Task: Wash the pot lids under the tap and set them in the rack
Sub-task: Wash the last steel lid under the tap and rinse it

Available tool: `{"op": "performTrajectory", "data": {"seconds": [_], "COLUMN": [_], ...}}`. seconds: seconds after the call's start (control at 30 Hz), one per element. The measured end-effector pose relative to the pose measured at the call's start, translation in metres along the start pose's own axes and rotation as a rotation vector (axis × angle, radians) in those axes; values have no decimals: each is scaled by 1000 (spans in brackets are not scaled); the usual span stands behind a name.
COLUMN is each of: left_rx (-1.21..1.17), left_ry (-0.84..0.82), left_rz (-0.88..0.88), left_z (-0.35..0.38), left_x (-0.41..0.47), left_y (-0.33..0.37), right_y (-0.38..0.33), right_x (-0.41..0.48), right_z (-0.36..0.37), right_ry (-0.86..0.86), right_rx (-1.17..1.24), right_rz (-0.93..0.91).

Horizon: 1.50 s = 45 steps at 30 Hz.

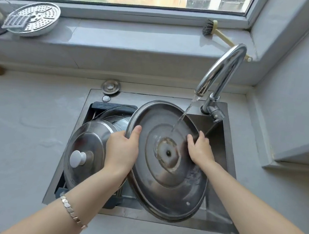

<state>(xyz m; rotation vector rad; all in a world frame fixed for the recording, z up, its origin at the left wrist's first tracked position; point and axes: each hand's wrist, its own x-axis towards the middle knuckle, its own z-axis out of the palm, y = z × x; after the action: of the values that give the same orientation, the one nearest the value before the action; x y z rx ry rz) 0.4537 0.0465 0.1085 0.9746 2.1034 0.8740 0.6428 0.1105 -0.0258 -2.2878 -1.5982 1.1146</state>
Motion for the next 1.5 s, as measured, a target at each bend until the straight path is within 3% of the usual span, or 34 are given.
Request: {"op": "performTrajectory", "data": {"seconds": [0.07,0.13,0.23,0.37,0.43,0.6,0.8,1.07,1.2,1.3,1.5], "left_rx": [67,198,385,461,399,75,-65,-301,-451,-479,-383], "left_ry": [-2,-32,-132,-261,-285,-317,-409,-483,-366,-289,-287], "left_rz": [75,146,210,245,198,-124,-509,-795,-803,-734,-585], "left_z": [-2,-4,-1,4,3,8,30,63,69,99,76], "left_x": [3,9,17,25,31,29,22,0,-1,32,1], "left_y": [9,22,46,63,58,15,-31,-63,-65,-122,-60], "right_y": [14,26,26,23,32,58,68,50,60,73,98], "right_x": [-9,-21,-33,-35,-34,-26,-17,-19,-23,-22,-8], "right_z": [3,6,8,4,-4,-29,-79,-121,-114,-99,-65], "right_ry": [-229,-364,-346,-438,-443,-196,20,235,327,309,282], "right_rx": [-23,-33,91,657,596,280,-104,-202,-76,-38,41], "right_rz": [197,273,257,453,480,264,35,-150,-203,-200,-71]}}
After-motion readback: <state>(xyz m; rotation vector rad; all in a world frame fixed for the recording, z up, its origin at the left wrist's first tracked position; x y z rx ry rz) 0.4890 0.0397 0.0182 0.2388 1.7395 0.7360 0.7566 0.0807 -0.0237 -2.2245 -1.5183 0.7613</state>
